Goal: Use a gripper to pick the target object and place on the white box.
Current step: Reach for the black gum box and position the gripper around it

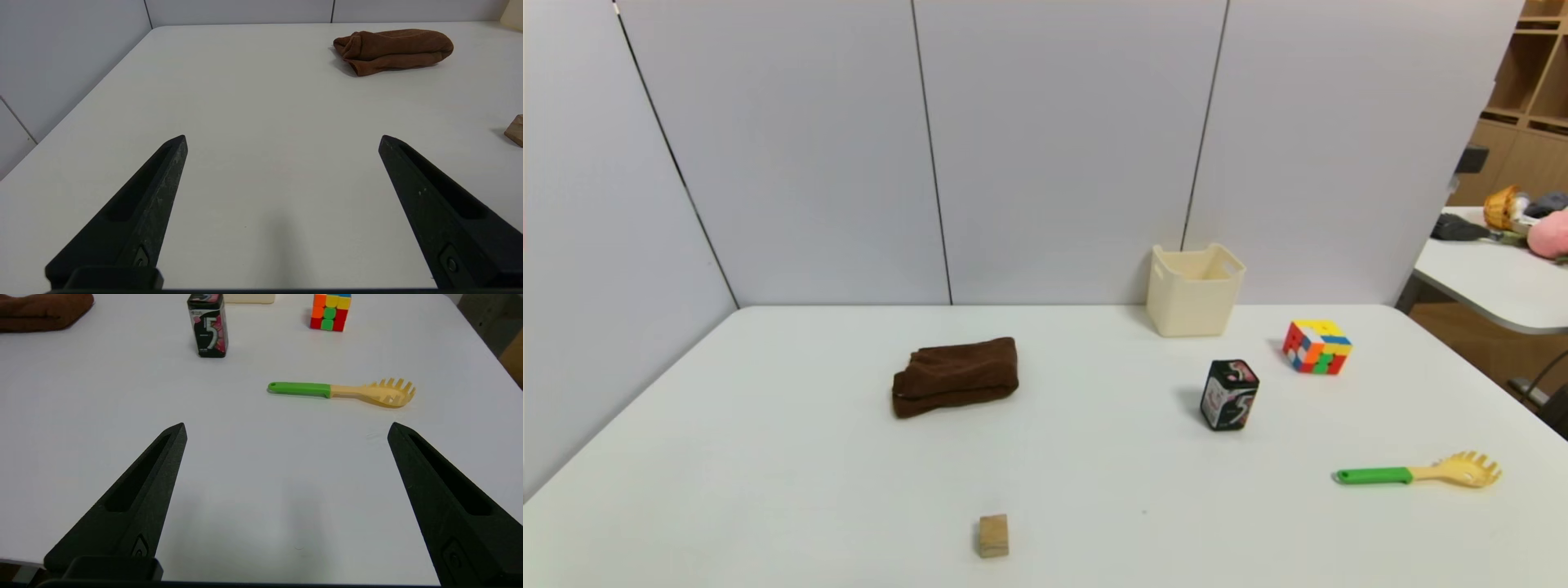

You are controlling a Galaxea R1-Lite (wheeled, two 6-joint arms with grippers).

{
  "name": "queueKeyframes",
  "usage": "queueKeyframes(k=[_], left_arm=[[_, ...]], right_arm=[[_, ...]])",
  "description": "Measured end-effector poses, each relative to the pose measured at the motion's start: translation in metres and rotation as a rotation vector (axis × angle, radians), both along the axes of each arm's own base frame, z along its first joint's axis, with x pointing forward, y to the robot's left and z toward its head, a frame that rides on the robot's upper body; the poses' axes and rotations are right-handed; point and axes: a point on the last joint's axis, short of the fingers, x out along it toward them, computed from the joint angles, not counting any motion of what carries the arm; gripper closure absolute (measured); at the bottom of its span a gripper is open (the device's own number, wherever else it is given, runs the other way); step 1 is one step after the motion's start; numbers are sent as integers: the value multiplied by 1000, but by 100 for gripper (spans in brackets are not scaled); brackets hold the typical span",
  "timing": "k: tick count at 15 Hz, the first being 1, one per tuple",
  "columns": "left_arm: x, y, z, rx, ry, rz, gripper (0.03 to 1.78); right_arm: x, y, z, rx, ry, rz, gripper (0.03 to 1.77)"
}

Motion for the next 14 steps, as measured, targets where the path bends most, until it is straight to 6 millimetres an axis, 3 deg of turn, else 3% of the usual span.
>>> queueKeyframes(k=[4, 8, 11, 14], left_arm=[[0, 0, 0, 1, 0, 1, 12], [0, 0, 0, 0, 0, 0, 12], [0, 0, 0, 1, 0, 0, 12], [0, 0, 0, 0, 0, 0, 12]], right_arm=[[26, 2, 33, -12, 115, 66, 10], [61, 7, 85, -27, 283, 107, 10], [100, 15, 112, -44, 404, 138, 10], [149, 28, 125, -54, 483, 162, 10]])
